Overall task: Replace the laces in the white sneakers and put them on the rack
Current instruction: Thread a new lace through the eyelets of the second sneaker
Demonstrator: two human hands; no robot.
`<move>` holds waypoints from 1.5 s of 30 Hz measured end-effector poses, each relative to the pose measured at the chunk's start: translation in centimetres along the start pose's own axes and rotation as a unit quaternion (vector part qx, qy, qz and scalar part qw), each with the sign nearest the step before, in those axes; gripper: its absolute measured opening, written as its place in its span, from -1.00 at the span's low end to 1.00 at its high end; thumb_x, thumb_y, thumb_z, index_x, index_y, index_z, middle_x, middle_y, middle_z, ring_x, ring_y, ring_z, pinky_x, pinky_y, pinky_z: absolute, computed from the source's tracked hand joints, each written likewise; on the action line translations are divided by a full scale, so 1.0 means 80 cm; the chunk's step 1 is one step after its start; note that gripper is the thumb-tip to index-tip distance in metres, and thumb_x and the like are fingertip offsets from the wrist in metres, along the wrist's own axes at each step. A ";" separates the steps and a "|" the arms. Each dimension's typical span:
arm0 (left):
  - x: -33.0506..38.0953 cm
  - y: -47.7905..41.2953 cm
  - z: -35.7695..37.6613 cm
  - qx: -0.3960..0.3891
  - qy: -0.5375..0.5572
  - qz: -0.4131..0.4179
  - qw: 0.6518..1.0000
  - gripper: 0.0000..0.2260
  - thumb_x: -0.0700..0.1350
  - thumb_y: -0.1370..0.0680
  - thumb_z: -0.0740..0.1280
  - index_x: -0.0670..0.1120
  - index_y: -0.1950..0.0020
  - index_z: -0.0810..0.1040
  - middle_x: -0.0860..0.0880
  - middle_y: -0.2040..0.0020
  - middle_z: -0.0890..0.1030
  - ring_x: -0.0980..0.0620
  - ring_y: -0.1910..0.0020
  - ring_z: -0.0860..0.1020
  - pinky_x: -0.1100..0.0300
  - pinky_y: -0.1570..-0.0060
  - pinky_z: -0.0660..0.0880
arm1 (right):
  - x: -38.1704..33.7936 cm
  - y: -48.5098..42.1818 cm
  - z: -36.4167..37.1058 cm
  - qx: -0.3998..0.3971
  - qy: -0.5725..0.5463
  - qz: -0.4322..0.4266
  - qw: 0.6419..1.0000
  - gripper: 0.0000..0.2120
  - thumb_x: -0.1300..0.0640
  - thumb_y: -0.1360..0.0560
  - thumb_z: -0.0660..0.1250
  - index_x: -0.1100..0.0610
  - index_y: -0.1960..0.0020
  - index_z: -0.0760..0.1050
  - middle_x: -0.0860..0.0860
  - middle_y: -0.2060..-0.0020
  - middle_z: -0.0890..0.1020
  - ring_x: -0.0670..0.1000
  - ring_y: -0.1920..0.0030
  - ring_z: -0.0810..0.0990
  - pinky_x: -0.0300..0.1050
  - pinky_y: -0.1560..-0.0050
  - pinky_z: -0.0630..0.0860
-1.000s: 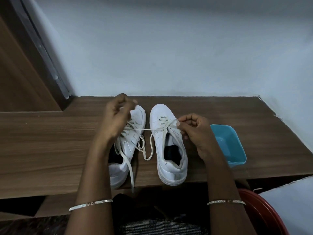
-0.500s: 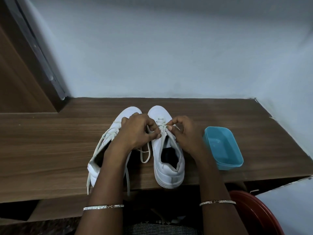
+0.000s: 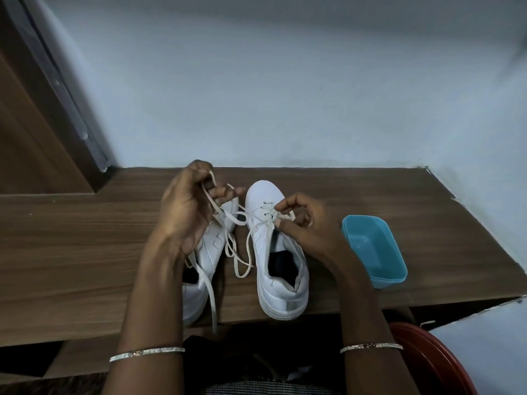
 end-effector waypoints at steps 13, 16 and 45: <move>-0.019 0.003 0.016 -0.100 -0.665 0.092 0.734 -0.78 0.26 -0.36 0.44 0.21 0.09 0.69 0.13 0.19 0.60 0.20 0.16 0.52 0.15 0.15 0.46 | 0.007 0.004 -0.003 0.010 -0.008 0.061 0.998 -0.85 0.25 -0.31 0.52 0.11 0.19 0.57 0.01 0.36 0.61 -0.09 0.35 0.53 -0.08 0.28 0.54; -0.037 0.002 0.030 -0.100 -0.729 0.074 0.674 -0.79 0.25 -0.34 0.49 0.23 0.09 0.67 0.13 0.07 0.55 0.08 -0.08 0.46 0.04 -0.06 0.32 | 0.008 0.005 -0.007 0.027 -0.019 0.064 0.997 -0.87 0.28 -0.35 0.51 0.15 0.18 0.57 0.08 0.32 0.63 -0.07 0.35 0.54 -0.12 0.32 0.56; -0.065 -0.002 0.023 -0.013 -0.262 -0.074 0.962 -0.82 -0.28 -0.62 0.12 -0.17 0.16 0.40 -0.08 0.34 0.55 0.08 0.35 0.53 0.19 0.26 0.46 | 0.016 -0.008 0.008 0.140 0.009 0.015 0.990 -0.83 0.28 -0.34 0.41 0.11 0.16 0.47 -0.04 0.47 0.43 -0.12 0.44 0.36 -0.22 0.37 0.31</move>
Point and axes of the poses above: each hand's wrist, its own y-axis away from the middle knuckle, its own z-axis out of the palm, x = y × z, the point moved 6 cm from there along -y, towards the middle knuckle
